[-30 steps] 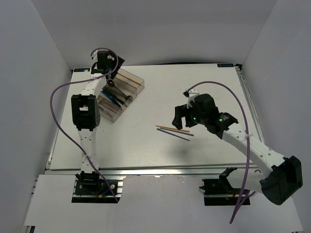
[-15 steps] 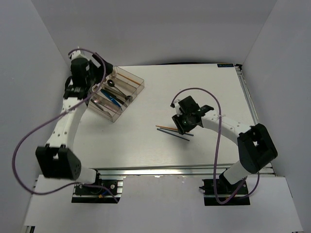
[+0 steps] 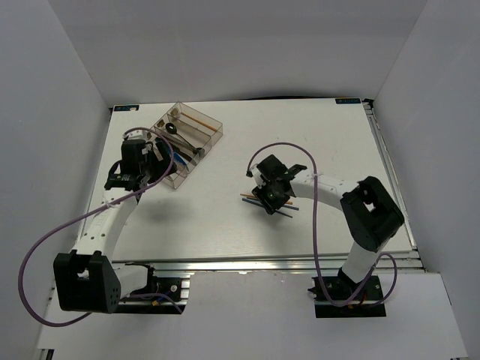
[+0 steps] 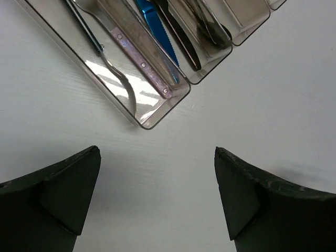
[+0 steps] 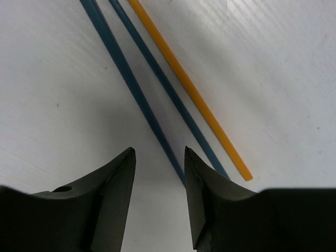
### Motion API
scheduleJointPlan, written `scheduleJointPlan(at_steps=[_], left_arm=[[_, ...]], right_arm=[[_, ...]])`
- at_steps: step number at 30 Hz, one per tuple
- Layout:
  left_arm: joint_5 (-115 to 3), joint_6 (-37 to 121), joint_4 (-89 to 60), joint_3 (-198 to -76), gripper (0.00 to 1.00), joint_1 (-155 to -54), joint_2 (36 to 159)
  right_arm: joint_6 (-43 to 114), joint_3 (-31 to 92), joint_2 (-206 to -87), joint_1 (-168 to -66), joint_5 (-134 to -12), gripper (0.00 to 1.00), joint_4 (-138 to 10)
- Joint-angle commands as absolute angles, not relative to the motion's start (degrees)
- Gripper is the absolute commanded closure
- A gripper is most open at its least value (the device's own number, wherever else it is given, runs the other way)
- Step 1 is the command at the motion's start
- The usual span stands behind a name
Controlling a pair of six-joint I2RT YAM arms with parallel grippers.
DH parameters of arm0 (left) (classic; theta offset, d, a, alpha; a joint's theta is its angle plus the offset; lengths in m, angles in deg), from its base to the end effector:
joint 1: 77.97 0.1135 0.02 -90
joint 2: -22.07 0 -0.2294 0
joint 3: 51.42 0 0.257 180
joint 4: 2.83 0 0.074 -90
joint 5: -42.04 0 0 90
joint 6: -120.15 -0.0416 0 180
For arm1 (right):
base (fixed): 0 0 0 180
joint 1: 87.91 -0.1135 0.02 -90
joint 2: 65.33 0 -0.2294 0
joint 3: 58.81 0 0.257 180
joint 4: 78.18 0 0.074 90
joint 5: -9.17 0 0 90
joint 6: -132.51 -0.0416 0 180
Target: Sort the eating utensils into containers
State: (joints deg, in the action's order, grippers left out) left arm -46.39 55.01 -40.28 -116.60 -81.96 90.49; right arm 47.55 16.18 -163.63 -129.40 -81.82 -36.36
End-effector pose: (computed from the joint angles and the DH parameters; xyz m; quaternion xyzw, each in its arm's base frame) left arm 0.2793 -0.0183 0.2369 -0.1702 0.8927 -0.0918 0.4071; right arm 0.2535 0.2232 0.1339 -0.3840 0.8978 0.0593 0.2072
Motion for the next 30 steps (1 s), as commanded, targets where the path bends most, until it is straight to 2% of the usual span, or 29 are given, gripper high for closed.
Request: scheduleJointPlan(at_steps=[1, 5, 8, 12, 14, 15, 17, 19, 23, 24, 27, 30], left_arm=[[-45.0, 52.3, -39.4, -114.8, 0.02, -82.1, 86.5], [-44.0, 51.6, -39.2, -113.4, 0.02, -82.1, 86.1], [-43.7, 51.4, -39.4, -113.5, 0.02, -82.1, 85.9], [-43.7, 52.0, -38.9, -113.1, 0.02, -82.1, 84.9], [-44.0, 52.4, -38.8, -112.7, 0.02, -82.2, 84.4], [-44.2, 52.6, -39.0, -112.6, 0.02, -82.1, 84.2], [-45.5, 53.3, -38.8, -112.2, 0.02, -82.1, 83.6], [-47.5, 54.1, -38.0, -111.4, 0.02, -82.2, 83.1], [-60.6, 60.8, -30.8, -105.8, 0.02, -82.2, 81.4], [-66.8, 62.9, -25.4, -102.3, 0.02, -82.2, 81.0], [-75.6, 71.1, -12.8, -95.6, 0.02, -83.0, 80.2], [-76.8, 76.0, -5.7, -92.3, 0.02, -86.3, 78.9]], right_arm=[[48.8, 19.3, -166.4, -130.7, -85.8, 0.53, -39.2], [49.5, 20.9, -169.6, -131.6, -85.8, 0.56, -39.2], [49.8, 21.8, -171.7, -133.0, -84.3, 0.65, -38.5], [49.8, 22.7, -174.7, -136.1, -82.8, 0.80, -38.0], [49.5, 23.4, -176.0, -137.0, -82.6, 0.84, -37.4], [49.3, 23.6, -176.8, -137.8, -82.8, 0.93, -37.2], [48.4, 24.1, -177.2, -138.6, -82.3, 1.00, -37.3], [47.4, 25.0, -177.3, -139.8, -81.5, 1.00, -37.6], [42.9, 26.9, -174.6, -140.6, -75.0, 1.00, -41.9], [38.9, 27.2, -172.6, -140.6, -74.8, 1.00, -43.0], [33.8, 27.7, -168.8, -140.0, -74.0, 1.00, -46.8], [28.8, 28.7, -166.9, -139.8, -72.7, 1.00, -48.9]])
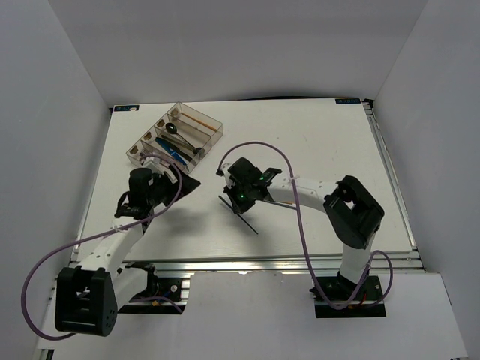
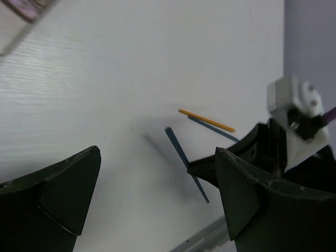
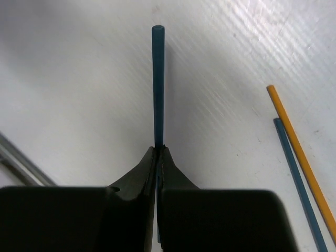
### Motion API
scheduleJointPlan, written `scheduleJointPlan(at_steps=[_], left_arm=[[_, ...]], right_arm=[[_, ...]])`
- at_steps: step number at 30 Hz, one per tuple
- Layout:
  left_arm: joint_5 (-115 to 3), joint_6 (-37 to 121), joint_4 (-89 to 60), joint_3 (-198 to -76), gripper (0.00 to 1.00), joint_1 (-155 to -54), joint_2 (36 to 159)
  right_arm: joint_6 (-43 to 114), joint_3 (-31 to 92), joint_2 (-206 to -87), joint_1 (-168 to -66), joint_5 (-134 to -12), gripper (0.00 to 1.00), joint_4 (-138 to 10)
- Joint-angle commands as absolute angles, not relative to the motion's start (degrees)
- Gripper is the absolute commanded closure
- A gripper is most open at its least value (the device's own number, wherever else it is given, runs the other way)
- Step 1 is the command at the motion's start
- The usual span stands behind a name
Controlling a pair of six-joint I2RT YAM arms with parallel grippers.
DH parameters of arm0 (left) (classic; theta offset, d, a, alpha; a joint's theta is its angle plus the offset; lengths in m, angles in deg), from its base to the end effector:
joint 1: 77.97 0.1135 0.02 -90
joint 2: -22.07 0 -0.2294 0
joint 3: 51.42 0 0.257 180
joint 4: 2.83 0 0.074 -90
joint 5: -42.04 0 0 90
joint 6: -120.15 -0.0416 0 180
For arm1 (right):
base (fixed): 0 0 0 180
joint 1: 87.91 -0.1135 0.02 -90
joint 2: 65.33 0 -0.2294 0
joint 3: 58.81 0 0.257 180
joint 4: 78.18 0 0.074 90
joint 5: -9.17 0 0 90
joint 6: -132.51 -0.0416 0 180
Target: Sort the eating utensils into containers
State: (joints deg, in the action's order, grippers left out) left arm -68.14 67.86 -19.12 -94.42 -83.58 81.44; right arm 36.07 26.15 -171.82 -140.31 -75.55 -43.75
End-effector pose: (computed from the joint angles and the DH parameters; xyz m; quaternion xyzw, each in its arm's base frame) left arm 0.2423 -0.0382 0.1775 -0.1581 0.8534 -0.3172 0.3823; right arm 0.2342 0.3104 0.1435 -0.3853 0.8741 0.1820 0.2331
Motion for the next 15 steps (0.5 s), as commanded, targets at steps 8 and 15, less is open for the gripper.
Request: scheduleJointPlan(at_steps=[8, 15], left_arm=[[-68.7, 77.7, -3.7, -91.6, 0.02, -94.9, 79.3], [-67.4, 78.5, -3.6, -92.3, 0.15, -95.1, 82.8]], right_arm=[[22.5, 30.3, -163.2, -139.8, -65.4, 1.00, -51.8], [19.0, 26.5, -157.8, -139.8, -60.7, 1.00, -56.8]])
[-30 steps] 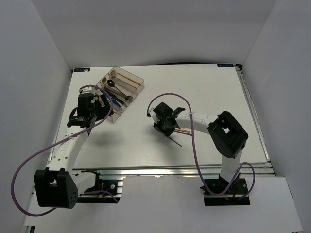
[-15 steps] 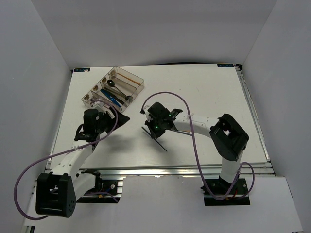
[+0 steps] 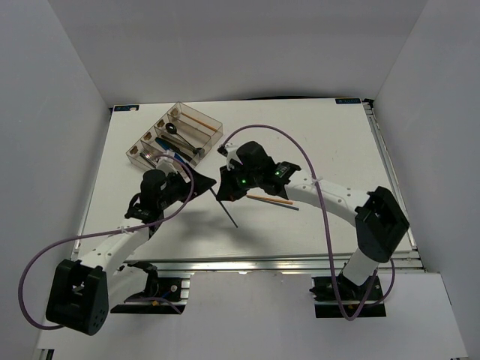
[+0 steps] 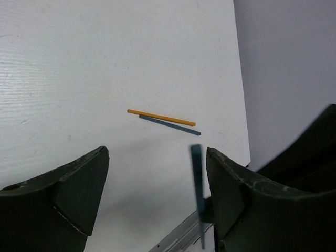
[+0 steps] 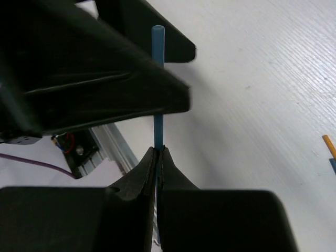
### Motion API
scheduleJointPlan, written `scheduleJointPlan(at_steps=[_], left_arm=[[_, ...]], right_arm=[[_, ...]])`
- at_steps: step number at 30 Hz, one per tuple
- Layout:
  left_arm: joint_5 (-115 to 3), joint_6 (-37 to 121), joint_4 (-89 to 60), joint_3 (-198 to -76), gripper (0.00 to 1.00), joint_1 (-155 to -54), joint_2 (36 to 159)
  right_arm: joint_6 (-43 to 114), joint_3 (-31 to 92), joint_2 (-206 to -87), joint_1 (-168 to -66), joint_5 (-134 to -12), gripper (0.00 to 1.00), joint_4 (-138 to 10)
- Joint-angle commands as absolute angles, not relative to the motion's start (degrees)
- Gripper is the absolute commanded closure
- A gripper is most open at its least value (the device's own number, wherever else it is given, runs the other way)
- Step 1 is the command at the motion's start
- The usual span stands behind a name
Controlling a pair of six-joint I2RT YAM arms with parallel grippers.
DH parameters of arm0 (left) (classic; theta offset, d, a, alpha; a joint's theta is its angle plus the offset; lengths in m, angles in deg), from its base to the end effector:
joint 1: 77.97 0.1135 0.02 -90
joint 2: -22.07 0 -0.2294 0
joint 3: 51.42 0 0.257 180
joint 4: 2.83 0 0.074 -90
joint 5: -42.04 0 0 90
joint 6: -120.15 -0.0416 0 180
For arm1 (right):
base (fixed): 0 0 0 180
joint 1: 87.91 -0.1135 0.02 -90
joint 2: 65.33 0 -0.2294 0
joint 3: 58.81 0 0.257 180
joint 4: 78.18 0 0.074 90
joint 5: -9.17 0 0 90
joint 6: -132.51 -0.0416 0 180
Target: Sort the eating utensils into containers
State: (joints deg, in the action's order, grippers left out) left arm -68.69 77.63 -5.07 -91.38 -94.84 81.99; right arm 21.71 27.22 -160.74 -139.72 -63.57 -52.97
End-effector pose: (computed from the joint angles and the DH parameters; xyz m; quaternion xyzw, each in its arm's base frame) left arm 0.2360 -0.0870 0.1816 -0.1187 0.8140 -0.4186 0.3849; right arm 0.2307 0.3132 0.2354 -0.3012 0.8248 0.3792 0.2918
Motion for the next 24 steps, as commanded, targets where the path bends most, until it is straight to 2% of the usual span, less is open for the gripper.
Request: scheduleJointPlan(at_steps=[1, 3, 6, 7, 8, 9, 11, 12, 14, 15, 18, 20, 23, 24], left_arm=[[-67.6, 78.7, -3.3, -92.3, 0.17, -95.2, 83.1], [-67.9, 79.5, -1.8, -92.0, 0.25, -95.6, 83.6], [-68.6, 80.7, -0.1, -92.2, 0.61, -96.0, 84.1], [-68.5, 80.9, 0.2, -92.4, 0.81, -96.0, 84.9], [-68.7, 81.6, 0.6, -92.7, 0.93, -96.1, 85.3], [-68.9, 82.1, 1.6, -93.1, 1.00, -96.1, 86.0], [-68.4, 83.7, 2.8, -93.3, 1.00, -96.1, 87.3], [-67.6, 84.2, 3.3, -93.7, 1.00, -96.1, 87.7], [-63.0, 84.7, 1.5, -95.2, 1.00, -96.1, 89.2], [-60.8, 84.6, -2.1, -96.5, 1.00, -96.1, 90.2], [-52.3, 82.8, -9.9, -104.9, 1.00, -95.3, 96.0], [-46.5, 80.7, -14.0, -114.6, 1.00, -93.4, 102.4], [-47.7, 80.9, -18.2, -129.7, 1.00, -88.7, 111.1], [-48.5, 81.5, -18.4, -133.3, 1.00, -87.5, 117.4]], right_arm=[[19.0, 26.5, -157.7, -139.8, -60.7, 1.00, -56.9], [19.0, 27.1, -157.6, -139.8, -60.4, 1.00, -56.7], [19.0, 27.8, -158.5, -139.8, -59.6, 1.00, -56.5], [19.1, 28.1, -158.7, -139.8, -59.8, 1.00, -56.5], [19.1, 28.1, -158.8, -139.8, -60.0, 1.00, -56.8], [19.1, 27.8, -158.8, -139.8, -60.1, 1.00, -57.4], [18.7, 26.5, -158.6, -139.7, -61.7, 0.98, -58.3], [18.4, 26.1, -158.1, -139.4, -62.5, 0.83, -58.3], [17.3, 23.7, -157.0, -139.0, -65.5, 0.67, -58.3], [17.0, 22.5, -155.3, -138.3, -66.3, 0.55, -59.0], [16.3, 18.2, -150.9, -136.3, -70.6, 0.30, -57.5], [16.6, 15.2, -147.2, -134.9, -73.4, 0.27, -56.6], [17.8, 11.8, -142.2, -133.0, -75.1, 0.24, -54.4], [18.2, 11.2, -140.9, -132.6, -76.2, 0.23, -53.1]])
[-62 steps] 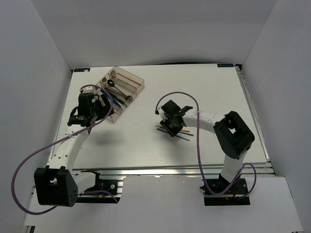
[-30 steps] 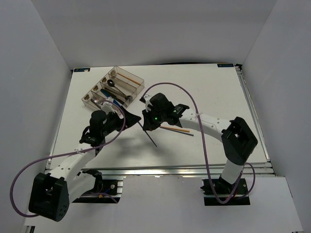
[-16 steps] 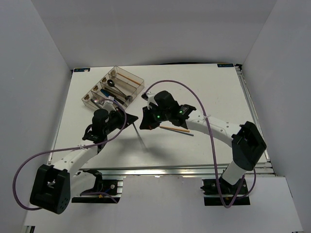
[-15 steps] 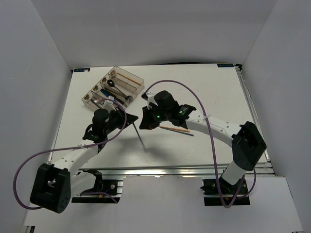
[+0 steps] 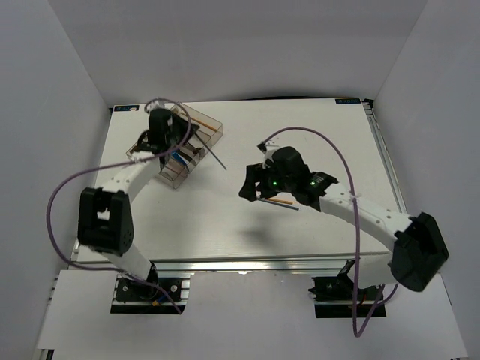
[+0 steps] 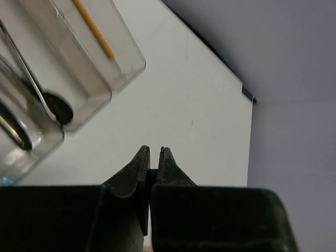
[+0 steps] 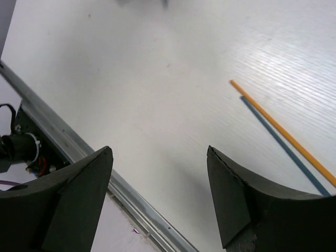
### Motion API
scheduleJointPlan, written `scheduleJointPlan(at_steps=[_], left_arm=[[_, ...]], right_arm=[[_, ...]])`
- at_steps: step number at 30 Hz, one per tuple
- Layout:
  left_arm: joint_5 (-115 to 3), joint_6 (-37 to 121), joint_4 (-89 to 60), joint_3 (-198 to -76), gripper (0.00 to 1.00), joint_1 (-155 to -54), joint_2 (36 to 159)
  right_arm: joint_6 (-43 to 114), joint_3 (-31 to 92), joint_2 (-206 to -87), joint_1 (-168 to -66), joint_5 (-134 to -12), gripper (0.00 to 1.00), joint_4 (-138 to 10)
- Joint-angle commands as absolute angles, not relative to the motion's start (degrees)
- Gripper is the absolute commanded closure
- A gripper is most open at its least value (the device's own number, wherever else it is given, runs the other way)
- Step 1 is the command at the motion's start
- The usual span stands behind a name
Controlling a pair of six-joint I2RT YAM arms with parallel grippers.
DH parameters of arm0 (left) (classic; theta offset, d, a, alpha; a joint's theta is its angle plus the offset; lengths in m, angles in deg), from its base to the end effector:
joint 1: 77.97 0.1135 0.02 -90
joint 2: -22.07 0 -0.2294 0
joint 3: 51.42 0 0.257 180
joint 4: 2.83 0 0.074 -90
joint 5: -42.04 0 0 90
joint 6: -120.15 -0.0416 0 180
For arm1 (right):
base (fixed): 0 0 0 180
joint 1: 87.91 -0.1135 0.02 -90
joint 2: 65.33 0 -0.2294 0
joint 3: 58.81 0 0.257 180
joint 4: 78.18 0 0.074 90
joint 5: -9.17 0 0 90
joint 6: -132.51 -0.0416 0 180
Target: Sort the eating utensils into containers
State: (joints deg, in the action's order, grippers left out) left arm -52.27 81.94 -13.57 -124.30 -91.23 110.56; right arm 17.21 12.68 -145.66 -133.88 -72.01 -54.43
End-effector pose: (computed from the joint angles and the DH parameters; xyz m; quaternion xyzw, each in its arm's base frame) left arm 0.3545 -0.0868 0.2224 -0.2614 0.8081 -0.3103 0.4271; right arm 0.2264 0.2434 0.2381 -0.1932 0.8537 0.3338 0.3499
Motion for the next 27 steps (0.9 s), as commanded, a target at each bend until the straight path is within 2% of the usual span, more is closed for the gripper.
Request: scheduleJointPlan(at_steps=[1, 4, 7, 12, 16, 20, 21, 22, 23, 26, 27], left_arm=[[-50.0, 82.2, -19.6, -141.4, 1.00, -85.4, 120.5], [-46.7, 81.0, -26.5, -155.7, 1.00, -82.6, 133.5], [-47.9, 80.8, -33.8, -179.4, 1.00, -80.7, 146.6], [-51.4, 79.8, -38.7, -199.5, 0.98, -80.0, 162.1], [-52.1, 82.6, -30.4, -192.8, 0.90, -80.0, 163.0], [-54.8, 84.9, -26.0, -191.7, 0.69, -80.1, 164.8], [-55.2, 85.2, -26.3, -192.4, 0.57, -80.1, 165.1], [-55.3, 85.3, -26.7, -192.6, 0.53, -80.2, 164.9], [-55.4, 84.9, -26.5, -192.2, 0.43, -80.3, 163.5], [-53.8, 83.5, -25.0, -187.1, 0.31, -80.6, 159.0], [-53.2, 83.5, -24.9, -185.8, 0.04, -80.6, 155.7]], right_arm=[[18.6, 10.5, -138.6, -131.9, -76.7, 0.23, -52.4], [19.5, 8.0, -135.6, -130.6, -77.5, 0.20, -50.7], [20.4, 6.1, -131.8, -129.2, -77.1, 0.18, -49.3], [21.6, 5.2, -129.1, -128.4, -76.3, 0.17, -47.6], [22.3, 5.4, -127.9, -128.2, -75.6, 0.14, -47.7], [23.4, 6.2, -128.2, -128.2, -76.0, 0.13, -47.1], [23.7, 6.0, -128.3, -128.2, -76.9, 0.13, -46.8], [23.8, 6.0, -128.5, -128.2, -77.4, 0.12, -46.8], [24.1, 5.8, -128.8, -128.2, -77.9, 0.12, -46.7], [25.1, 5.8, -130.4, -128.1, -78.6, 0.11, -46.6], [25.6, 6.3, -131.1, -128.1, -79.1, 0.11, -46.5]])
